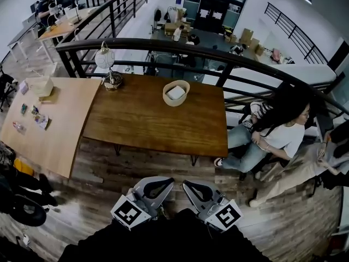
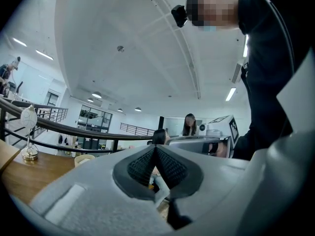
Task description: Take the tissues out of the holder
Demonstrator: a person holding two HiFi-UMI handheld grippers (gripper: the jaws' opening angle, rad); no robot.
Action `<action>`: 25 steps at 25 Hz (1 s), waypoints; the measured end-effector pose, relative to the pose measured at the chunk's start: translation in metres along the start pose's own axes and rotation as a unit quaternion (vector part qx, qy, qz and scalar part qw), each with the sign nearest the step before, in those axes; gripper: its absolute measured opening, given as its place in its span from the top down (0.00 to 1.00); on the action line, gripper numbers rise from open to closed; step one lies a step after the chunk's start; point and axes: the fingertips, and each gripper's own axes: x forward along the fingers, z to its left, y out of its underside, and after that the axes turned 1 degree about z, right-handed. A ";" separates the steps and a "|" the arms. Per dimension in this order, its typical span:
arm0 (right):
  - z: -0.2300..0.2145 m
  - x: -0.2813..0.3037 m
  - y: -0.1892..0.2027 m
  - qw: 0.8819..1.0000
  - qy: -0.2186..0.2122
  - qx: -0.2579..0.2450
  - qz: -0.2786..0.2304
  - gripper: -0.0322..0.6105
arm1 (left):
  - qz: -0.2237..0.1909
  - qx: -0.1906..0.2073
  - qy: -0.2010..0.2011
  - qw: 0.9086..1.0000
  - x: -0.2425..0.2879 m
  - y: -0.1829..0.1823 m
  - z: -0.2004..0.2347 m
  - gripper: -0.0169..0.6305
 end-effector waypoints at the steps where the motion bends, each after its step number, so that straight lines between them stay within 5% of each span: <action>1: 0.000 0.002 -0.001 1.000 0.000 -0.001 0.001 0.95 | 0.000 0.000 0.000 1.000 0.000 -0.001 0.003 0.96; 14: -0.039 0.039 -0.006 1.000 -0.012 0.004 -0.002 0.95 | 0.001 0.000 -0.016 1.000 0.019 -0.011 0.049 0.96; 25: -0.115 0.062 -0.009 1.000 -0.025 0.011 -0.013 0.95 | 0.011 0.012 -0.030 0.999 0.079 -0.024 0.091 0.96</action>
